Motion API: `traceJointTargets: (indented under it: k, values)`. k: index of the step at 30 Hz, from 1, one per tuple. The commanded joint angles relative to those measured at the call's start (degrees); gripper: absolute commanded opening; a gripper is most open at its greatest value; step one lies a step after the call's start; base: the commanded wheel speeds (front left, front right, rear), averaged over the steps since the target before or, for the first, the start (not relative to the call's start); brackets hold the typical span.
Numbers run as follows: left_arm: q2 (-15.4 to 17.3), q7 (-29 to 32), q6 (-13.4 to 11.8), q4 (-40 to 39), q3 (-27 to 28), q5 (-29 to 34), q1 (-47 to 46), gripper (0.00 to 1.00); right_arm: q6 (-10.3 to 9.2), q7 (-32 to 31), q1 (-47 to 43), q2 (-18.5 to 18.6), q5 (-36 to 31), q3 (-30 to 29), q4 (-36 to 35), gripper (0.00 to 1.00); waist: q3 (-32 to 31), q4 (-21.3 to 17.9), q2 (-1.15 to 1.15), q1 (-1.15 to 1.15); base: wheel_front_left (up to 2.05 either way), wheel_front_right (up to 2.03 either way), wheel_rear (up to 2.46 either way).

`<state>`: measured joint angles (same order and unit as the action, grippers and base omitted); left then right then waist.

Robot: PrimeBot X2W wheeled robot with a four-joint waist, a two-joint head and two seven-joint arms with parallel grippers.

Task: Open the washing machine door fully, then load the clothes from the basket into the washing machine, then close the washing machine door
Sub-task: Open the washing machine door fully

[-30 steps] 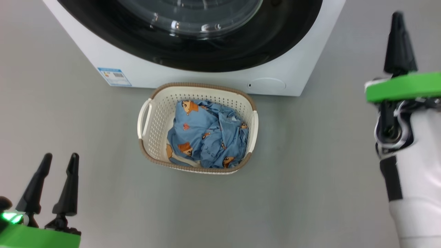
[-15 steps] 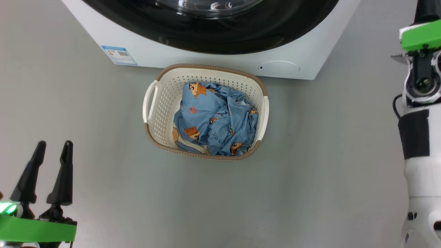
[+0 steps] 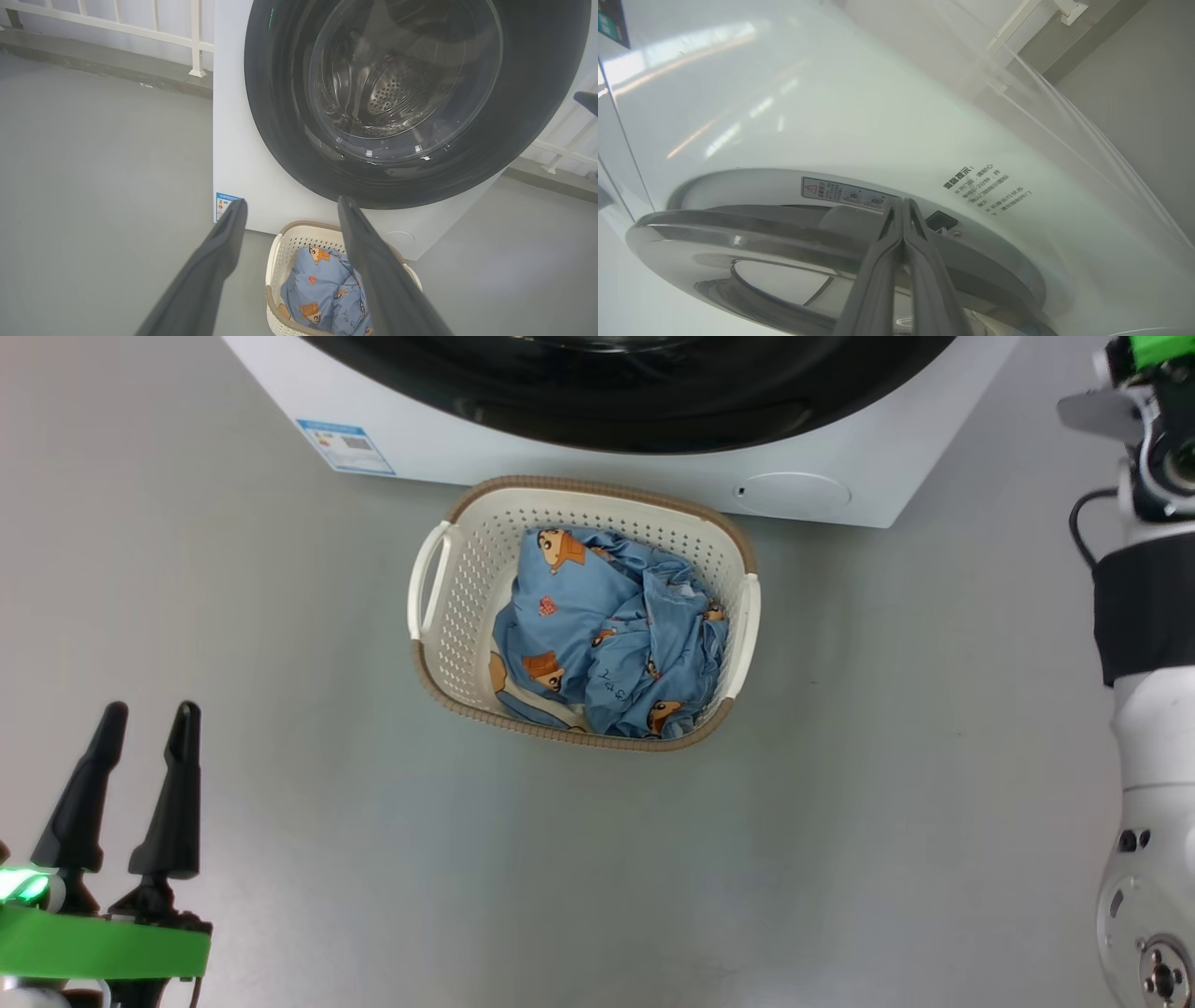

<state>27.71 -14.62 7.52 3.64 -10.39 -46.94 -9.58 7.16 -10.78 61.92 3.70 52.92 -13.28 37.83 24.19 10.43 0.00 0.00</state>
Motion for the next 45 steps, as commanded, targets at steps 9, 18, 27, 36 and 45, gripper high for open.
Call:
traceJointTargets:
  k: [9,18,27,36,45]
  values:
    - [1.67,-0.38,-0.03,-0.41,2.0,-0.83,-2.26,1.0,0.33,-6.33,6.44,-0.82,-1.72,-4.59,0.91,0.0,0.73,1.21,0.0,0.0,0.0,0.0,0.0]
    - [1.46,-0.38,-0.03,-0.23,1.63,-1.47,-3.04,1.0,0.33,-11.82,11.11,-0.82,-5.09,-7.23,5.27,0.0,2.39,2.12,0.0,0.0,0.0,0.0,0.0]
    - [1.19,-0.38,-0.03,0.3,1.37,-1.88,-3.56,1.0,0.33,-12.46,13.13,-0.82,-4.14,-6.36,7.61,0.0,2.74,2.65,0.0,0.0,0.0,0.0,0.0]
    - [1.18,-0.38,-0.03,1.09,1.65,-1.46,-3.3,1.0,0.33,-16.19,11.79,-0.82,0.5,-1.54,11.2,0.0,0.68,1.73,0.0,0.0,0.0,0.0,0.0]
    - [1.29,-0.38,-0.03,1.5,1.9,-0.06,-1.45,1.0,0.33,-19.14,5.01,-0.82,6.52,3.94,9.84,0.0,-3.25,-0.54,0.0,0.0,0.0,0.0,0.0]
